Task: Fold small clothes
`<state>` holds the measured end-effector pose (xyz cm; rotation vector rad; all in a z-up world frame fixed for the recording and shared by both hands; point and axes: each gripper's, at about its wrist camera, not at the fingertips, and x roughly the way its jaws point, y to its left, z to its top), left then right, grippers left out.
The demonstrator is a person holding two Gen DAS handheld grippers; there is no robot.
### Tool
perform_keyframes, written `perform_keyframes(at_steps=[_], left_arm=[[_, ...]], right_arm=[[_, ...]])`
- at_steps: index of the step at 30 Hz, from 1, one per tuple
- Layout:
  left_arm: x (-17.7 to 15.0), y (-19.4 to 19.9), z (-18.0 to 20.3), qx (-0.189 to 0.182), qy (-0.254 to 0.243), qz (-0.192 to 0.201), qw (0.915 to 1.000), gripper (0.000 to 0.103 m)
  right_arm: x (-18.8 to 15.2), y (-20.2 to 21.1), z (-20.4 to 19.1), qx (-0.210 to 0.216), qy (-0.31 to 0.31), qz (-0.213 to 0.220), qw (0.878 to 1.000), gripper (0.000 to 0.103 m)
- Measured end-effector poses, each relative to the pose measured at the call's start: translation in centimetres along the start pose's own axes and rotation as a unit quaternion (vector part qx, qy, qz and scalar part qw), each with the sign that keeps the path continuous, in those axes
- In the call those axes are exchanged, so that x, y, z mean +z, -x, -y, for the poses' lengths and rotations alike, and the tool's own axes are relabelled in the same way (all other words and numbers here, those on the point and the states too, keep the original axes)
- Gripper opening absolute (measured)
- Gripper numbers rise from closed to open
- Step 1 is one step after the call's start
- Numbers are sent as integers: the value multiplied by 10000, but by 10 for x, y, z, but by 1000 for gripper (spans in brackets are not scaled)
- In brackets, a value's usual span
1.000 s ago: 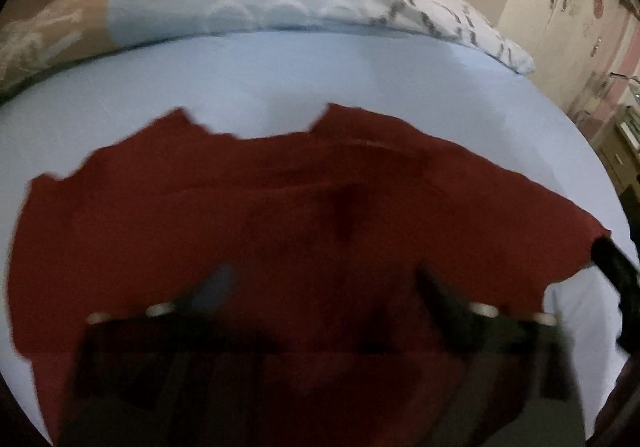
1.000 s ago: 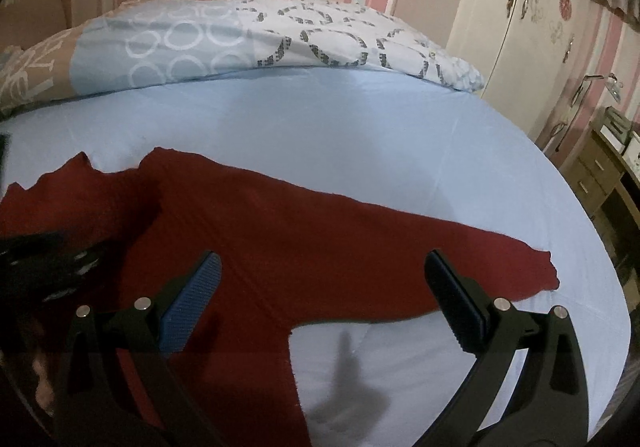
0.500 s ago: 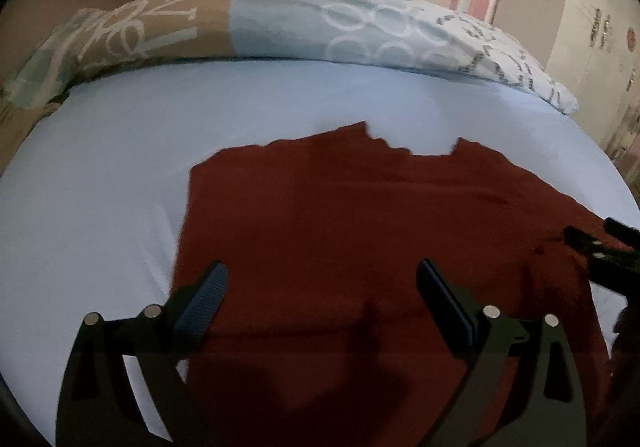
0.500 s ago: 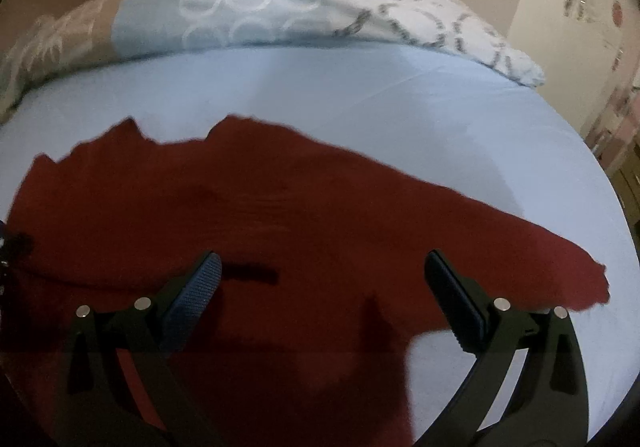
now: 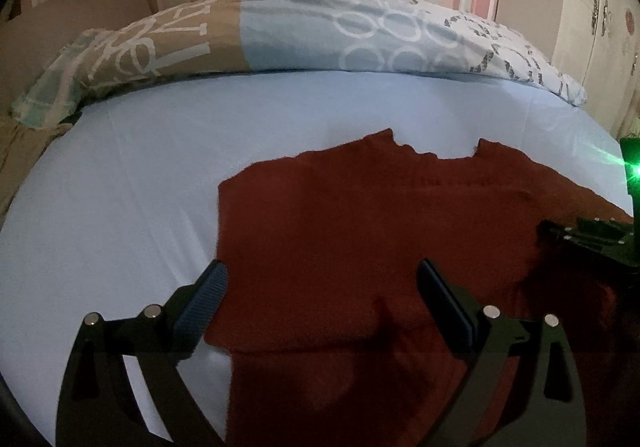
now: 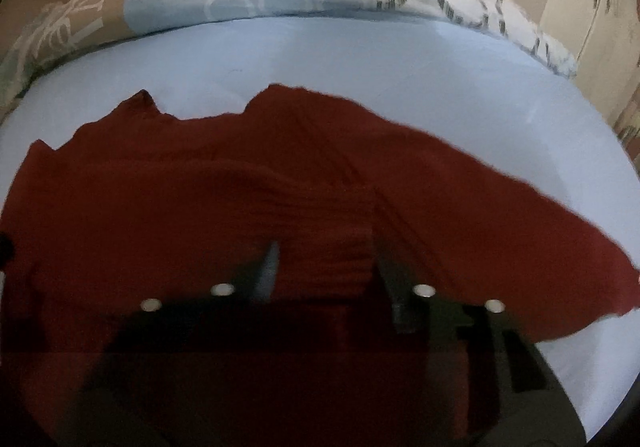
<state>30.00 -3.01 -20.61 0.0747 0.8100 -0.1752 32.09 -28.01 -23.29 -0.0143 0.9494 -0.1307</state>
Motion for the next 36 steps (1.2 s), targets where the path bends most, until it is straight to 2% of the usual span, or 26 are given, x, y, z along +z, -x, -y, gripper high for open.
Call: perform_keyframes(at_steps=[2,5,8,10,13,14,16,18,19,24,28,36], left_arm=[[0,0,-2,42,9,-7,10000,96],[2,2,-5,47,50,0,10000,96],[2,2,-4,78,4,17,10000,96],[2,2,-1,86,-33,19,10000,96],[-1,-7,3,110,-94,-108,9998,96],[-3,-10,5,103,-105,-182,9997,96],[-5,-15,6,103,-123,-265,9995,96],[-6,-16,7,133,-145,-322,9993,96],[-6,-15,7,136,-136,-332,9993,96],[0,2,16,57,-50,-240,9997,96],[3,19,33,69,-135,-119,9998,96],[6,54,80,-153,-90,-2,9998,97]], right_arm=[[5,6,7,-36,-27,143,9999,14],[14,23,23,-120,-71,469,9988,10],[16,25,36,-550,123,580,9967,9],[12,17,45,-675,141,470,9965,9],[4,-1,54,-555,40,121,9984,10],[0,-5,54,-562,49,59,9984,13],[-3,-5,53,-614,100,101,9980,28],[-4,1,56,-483,94,208,9986,93],[-5,6,56,-396,104,292,9987,100],[-8,34,56,-212,204,569,9979,100],[-14,51,58,-276,279,592,9975,100],[-30,92,84,-312,192,752,9965,100]])
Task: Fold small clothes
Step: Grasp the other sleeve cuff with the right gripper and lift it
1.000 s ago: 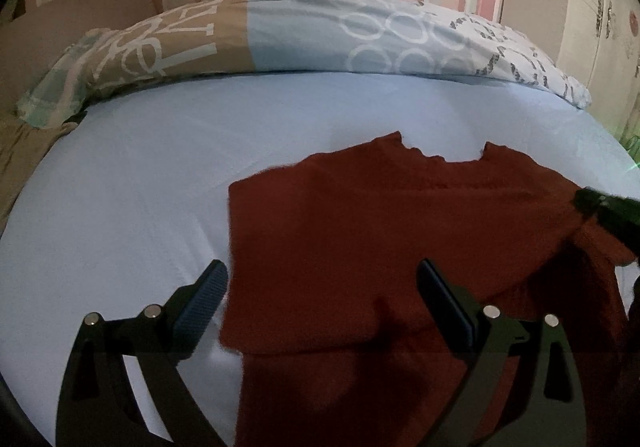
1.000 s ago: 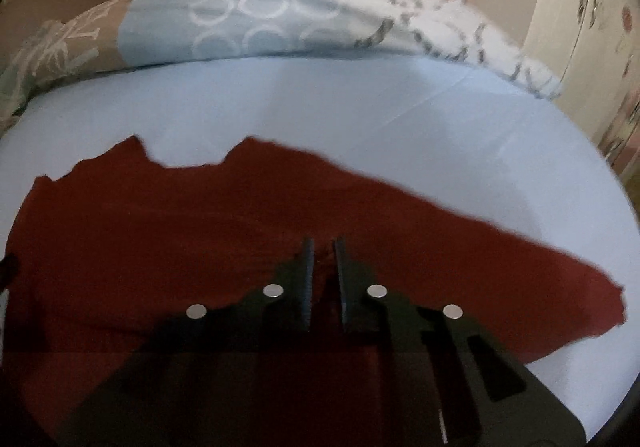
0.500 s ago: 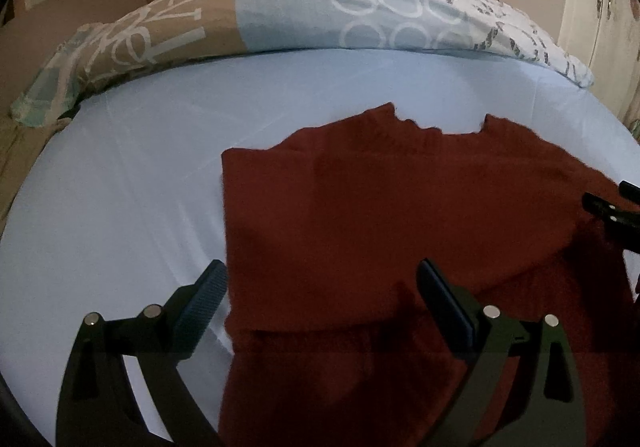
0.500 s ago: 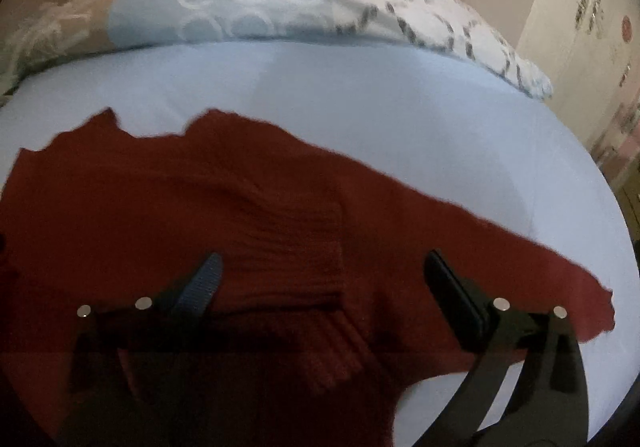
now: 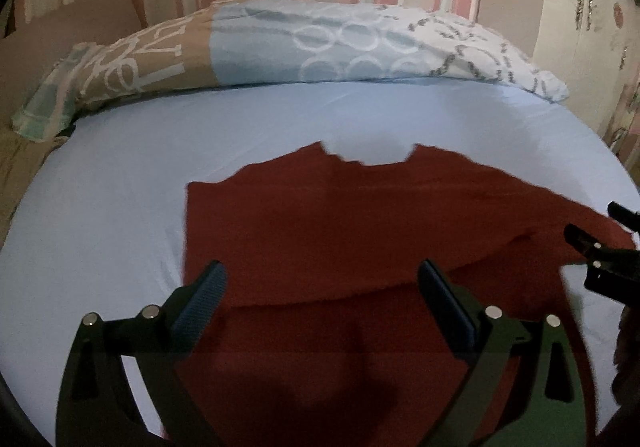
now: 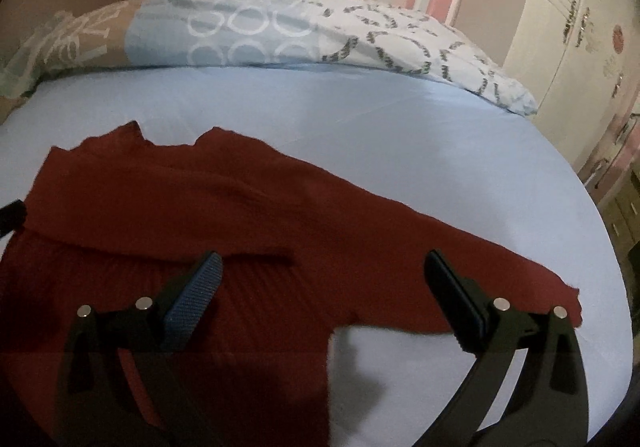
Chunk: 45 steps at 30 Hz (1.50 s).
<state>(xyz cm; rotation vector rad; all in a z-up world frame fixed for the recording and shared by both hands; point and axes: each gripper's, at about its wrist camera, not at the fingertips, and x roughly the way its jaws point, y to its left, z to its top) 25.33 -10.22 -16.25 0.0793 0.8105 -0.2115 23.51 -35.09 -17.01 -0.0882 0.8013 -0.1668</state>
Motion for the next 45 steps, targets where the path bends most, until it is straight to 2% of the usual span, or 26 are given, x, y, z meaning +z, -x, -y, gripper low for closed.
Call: perform_keyframes(at_steps=[5,14,18,22,25,28,30,34,40,41,43,45], left_arm=[[-5,15,36,8,-129,42,9999,99],[-3,20,98,-88,-203,-20,9998,101],[4,17,129,-178,-256,23,9995,101],[11,11,158,-289,-388,45,9988,101],[13,7,178,-346,-540,72,9979,101],[14,2,192,-338,-711,120,9968,101],[13,-2,198,-354,-780,142,9962,101],[10,-12,199,-363,-816,48,9960,101],[9,-20,195,-308,-867,16,9958,101],[9,-22,194,-285,-884,11,9957,101],[10,-23,192,-242,-919,13,9955,101],[11,-24,189,-182,-961,36,9952,101]], right_arm=[[-12,18,31,2,-220,-58,9997,100],[-35,42,91,-342,-395,-78,9986,100],[-48,43,136,-268,-836,-163,9960,100],[-64,38,181,-508,-1111,-320,9920,100],[-83,28,231,-616,-1681,-552,9823,100],[-103,12,280,-541,-2358,-767,9672,99],[-110,1,300,-603,-2595,-879,9598,92],[-118,-22,322,-598,-3019,-1137,9446,91],[-124,-57,334,-607,-3351,-1317,9310,90],[-123,-63,334,-700,-3295,-1310,9324,88],[-120,-67,335,-858,-3184,-1229,9360,76],[-114,-74,335,-955,-3058,-1213,9395,59]])
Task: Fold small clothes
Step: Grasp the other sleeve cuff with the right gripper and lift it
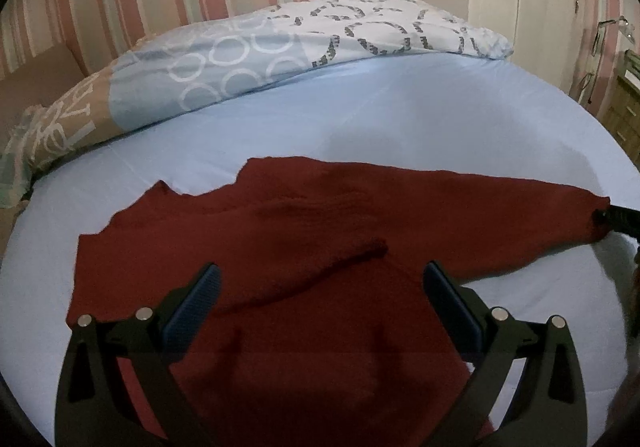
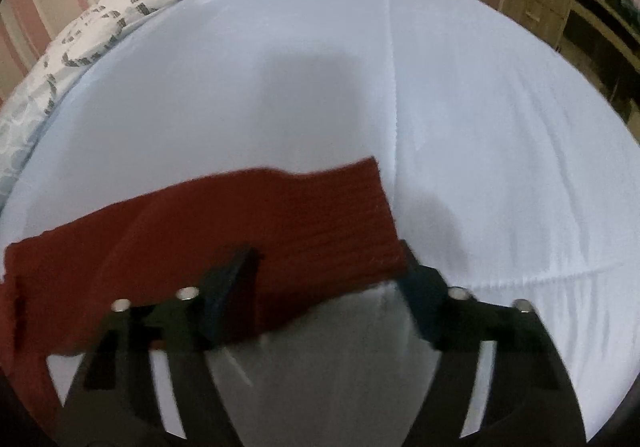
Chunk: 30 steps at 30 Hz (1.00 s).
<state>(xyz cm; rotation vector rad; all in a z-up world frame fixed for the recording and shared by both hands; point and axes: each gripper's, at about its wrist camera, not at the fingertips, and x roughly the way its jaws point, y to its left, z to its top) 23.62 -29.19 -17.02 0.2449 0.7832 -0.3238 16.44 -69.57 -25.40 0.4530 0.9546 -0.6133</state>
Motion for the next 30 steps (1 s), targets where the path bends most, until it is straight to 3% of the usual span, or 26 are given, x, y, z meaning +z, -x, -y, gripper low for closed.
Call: perform_keyframes(at_steps=[3,5,11,17,21,24,30], left_arm=[[1,0,-7,67,0,31,10000,101],[1,-1,-13,84,40,15,10000,101],[-3,1,-30,155,17,54,9999,101],[-12,6,-68,434,-155,125,9989,101],[-20,10,-108,436,38,98,9990,101],[-28,13,-146,634,128,105,9979,101],[-46,12,-219,853,495,26,9951,101]], right_arm=[[3,-1,-6,12,197,70,9998,32],[4,0,-11,-16,307,189,9993,24],[-12,35,-43,-15,871,885,9923,20],[-43,90,-110,629,1323,1186,9821,20],[-59,115,-188,1300,1668,1198,9700,20],[-74,128,-244,1772,1855,1088,9604,20],[-107,139,-352,2266,2283,824,9433,20]])
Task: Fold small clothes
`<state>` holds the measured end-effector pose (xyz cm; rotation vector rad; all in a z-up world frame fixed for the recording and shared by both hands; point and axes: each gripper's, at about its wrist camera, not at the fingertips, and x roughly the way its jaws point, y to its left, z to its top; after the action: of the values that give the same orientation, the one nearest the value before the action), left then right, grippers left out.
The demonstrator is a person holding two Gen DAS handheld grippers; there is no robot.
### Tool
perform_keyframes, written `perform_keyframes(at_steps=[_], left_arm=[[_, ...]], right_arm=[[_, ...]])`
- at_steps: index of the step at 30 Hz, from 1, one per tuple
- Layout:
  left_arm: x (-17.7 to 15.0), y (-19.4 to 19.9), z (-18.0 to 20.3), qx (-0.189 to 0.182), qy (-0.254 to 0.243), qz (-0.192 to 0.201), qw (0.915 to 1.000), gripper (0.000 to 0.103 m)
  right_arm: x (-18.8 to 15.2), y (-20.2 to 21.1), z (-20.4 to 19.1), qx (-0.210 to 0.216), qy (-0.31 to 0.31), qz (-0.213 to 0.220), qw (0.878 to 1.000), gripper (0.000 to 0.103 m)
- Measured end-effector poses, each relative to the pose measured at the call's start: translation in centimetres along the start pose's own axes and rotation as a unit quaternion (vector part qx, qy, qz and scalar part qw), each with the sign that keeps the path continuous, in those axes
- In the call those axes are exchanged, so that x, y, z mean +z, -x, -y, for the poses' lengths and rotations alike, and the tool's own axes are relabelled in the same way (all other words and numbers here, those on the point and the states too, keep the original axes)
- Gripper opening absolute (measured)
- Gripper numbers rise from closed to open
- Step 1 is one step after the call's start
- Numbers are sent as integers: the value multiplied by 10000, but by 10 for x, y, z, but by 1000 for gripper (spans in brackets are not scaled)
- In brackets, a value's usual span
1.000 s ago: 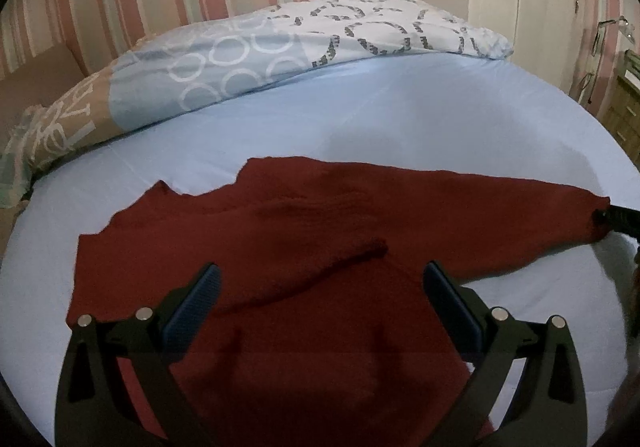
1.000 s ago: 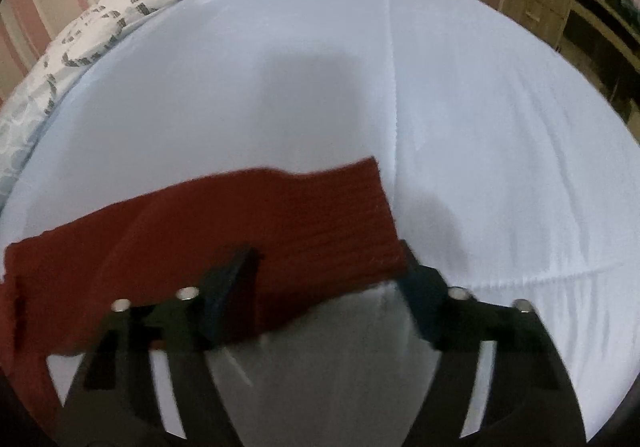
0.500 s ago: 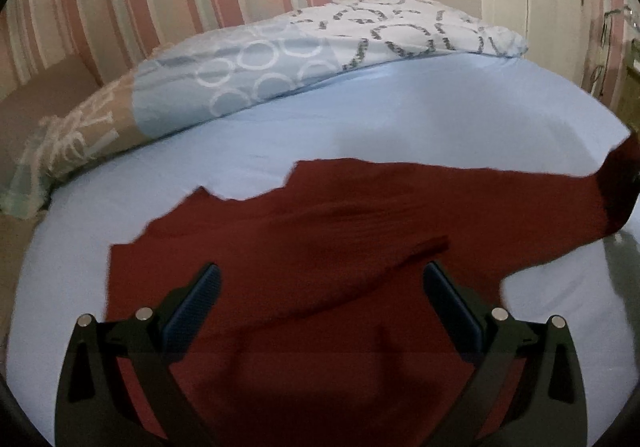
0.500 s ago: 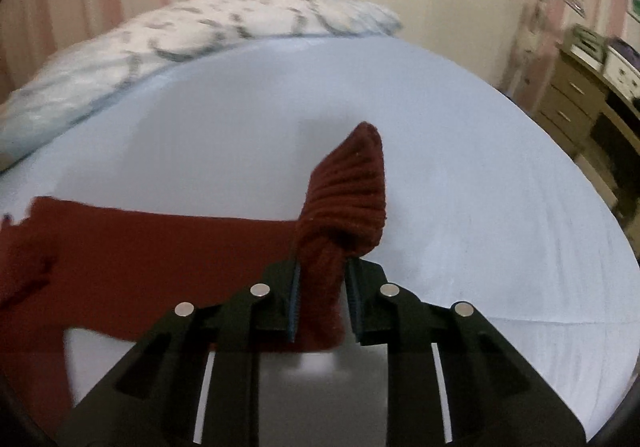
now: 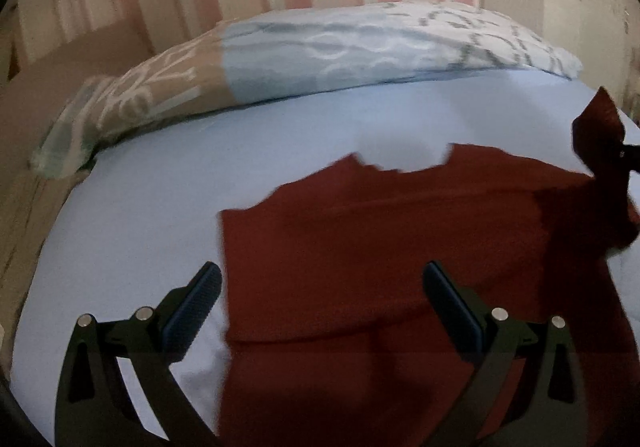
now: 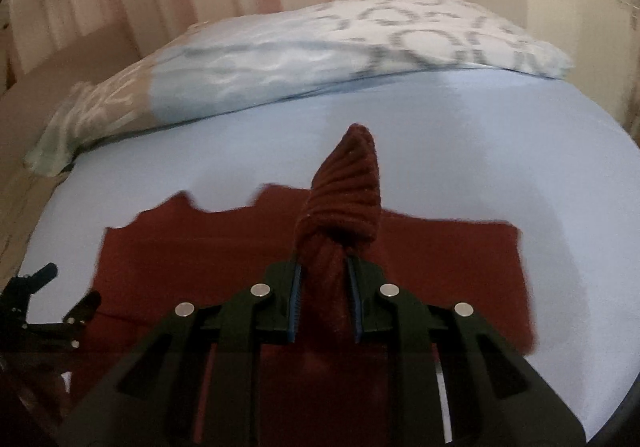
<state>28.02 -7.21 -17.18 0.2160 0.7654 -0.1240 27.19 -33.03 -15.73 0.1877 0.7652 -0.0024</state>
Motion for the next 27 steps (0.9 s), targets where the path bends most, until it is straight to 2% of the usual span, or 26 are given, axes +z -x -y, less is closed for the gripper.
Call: perform_keyframes(at_steps=[9,12,17,19,20,21,23,27], left_arm=[[-16,-10,-96,414,250,-35,9988,101],[-24,-12,-116,507,357,-85,9980,101],[-32,-16,-129,453,515,-195,9975,101],[-35,-16,-128,379,521,-218,9977,101],[-34,-17,-126,344,517,-218,9978,101],[-34,-17,-125,296,520,-215,9980,101],[-34,-17,-122,180,586,-233,9979,101],[-31,-21,-107,-239,767,-280,9964,101]], right_arm=[[12,-67,-166,760,743,-301,9939,20],[3,-91,-204,972,802,-579,9903,19],[-30,-138,-229,830,1090,-1268,9824,21],[-36,-134,-230,889,1255,-1183,9810,31],[-35,-129,-228,931,1254,-1155,9810,51],[-32,-118,-224,1036,1233,-1083,9810,67],[-29,-97,-211,1020,1291,-869,9825,74],[-27,-72,-165,853,1088,-820,9870,77]])
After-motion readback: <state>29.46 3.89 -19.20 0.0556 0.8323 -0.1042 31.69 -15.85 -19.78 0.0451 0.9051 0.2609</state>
